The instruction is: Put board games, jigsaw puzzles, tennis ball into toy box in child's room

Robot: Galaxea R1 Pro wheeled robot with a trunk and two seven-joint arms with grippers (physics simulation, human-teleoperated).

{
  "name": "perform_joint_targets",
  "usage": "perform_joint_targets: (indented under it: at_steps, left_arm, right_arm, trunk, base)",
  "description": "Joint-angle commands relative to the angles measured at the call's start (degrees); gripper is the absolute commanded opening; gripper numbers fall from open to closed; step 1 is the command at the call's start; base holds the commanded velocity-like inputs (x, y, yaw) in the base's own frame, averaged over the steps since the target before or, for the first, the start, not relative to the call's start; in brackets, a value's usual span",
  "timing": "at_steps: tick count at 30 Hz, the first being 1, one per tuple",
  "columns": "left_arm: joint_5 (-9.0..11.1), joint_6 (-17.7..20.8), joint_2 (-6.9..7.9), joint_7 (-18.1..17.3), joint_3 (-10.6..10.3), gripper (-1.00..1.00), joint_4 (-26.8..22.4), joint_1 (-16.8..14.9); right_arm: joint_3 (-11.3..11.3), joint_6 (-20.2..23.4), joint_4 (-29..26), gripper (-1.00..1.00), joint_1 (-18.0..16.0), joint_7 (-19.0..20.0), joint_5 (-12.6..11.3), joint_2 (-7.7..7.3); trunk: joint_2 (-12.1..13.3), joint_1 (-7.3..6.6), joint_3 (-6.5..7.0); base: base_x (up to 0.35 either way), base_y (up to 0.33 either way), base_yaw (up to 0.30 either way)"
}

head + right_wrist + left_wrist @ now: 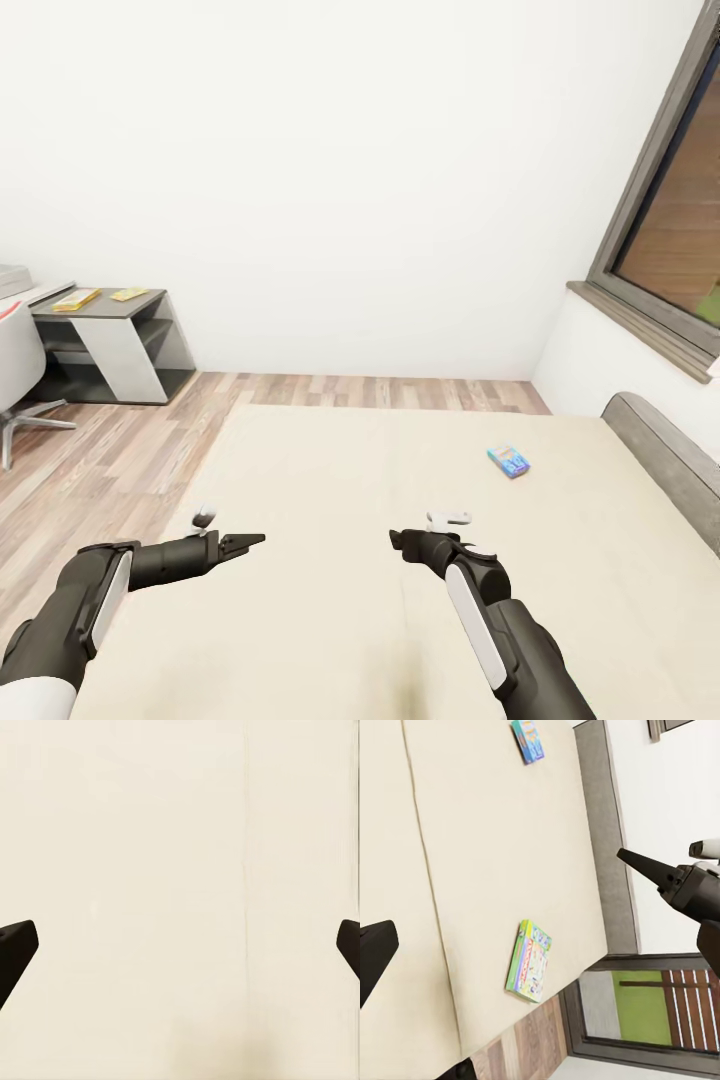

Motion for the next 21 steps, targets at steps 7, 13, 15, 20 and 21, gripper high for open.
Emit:
perform_joint_targets:
  at_steps: [7,13,15,20,21]
  left_arm:
    - [-0.04,0.54,-0.01,-0.22,-0.08,1.0,-0.02,-0.05]
    - [-0.04,0.54,-0.08,-0.22,-0.66,1.0,-0.03,-0.05]
    - [-0.04,0.56,-0.08,-0.22,-0.74,1.0,-0.03,-0.05]
    - [-0.04,0.54,-0.09,-0.22,-0.8,1.0,-0.03,-0.05]
    - [-0.04,0.55,-0.09,-0.22,-0.81,1.0,-0.03,-0.05]
  right_arm:
    - [0.07,0.18,-0.07,1.0,-0.05,-0.54,-0.6,-0.01]
    - [0.07,0.18,-0.07,1.0,-0.05,-0.54,-0.6,-0.01]
    - [0.07,0.18,-0.07,1.0,-0.05,-0.54,-0.6,-0.01]
    - [0.07,0.18,-0.07,1.0,-0.05,-0.54,-0.6,-0.01]
    - [0.07,0.18,-0.07,1.0,-0.05,-0.54,-0.6,-0.01]
  trunk:
    - [-0.12,0.03,-0.12]
    - [-0.12,0.03,-0.12]
    - [-0.12,0.03,-0.12]
    - [-0.12,0.03,-0.12]
    - [-0.12,0.03,-0.12]
  base:
    - [0.0,-0.117,0.0]
    - [0.0,-0.116,0.0]
    - [0.0,-0.108,0.0]
    - [0.0,-0.137,0.0]
    - [0.0,-0.142,0.0]
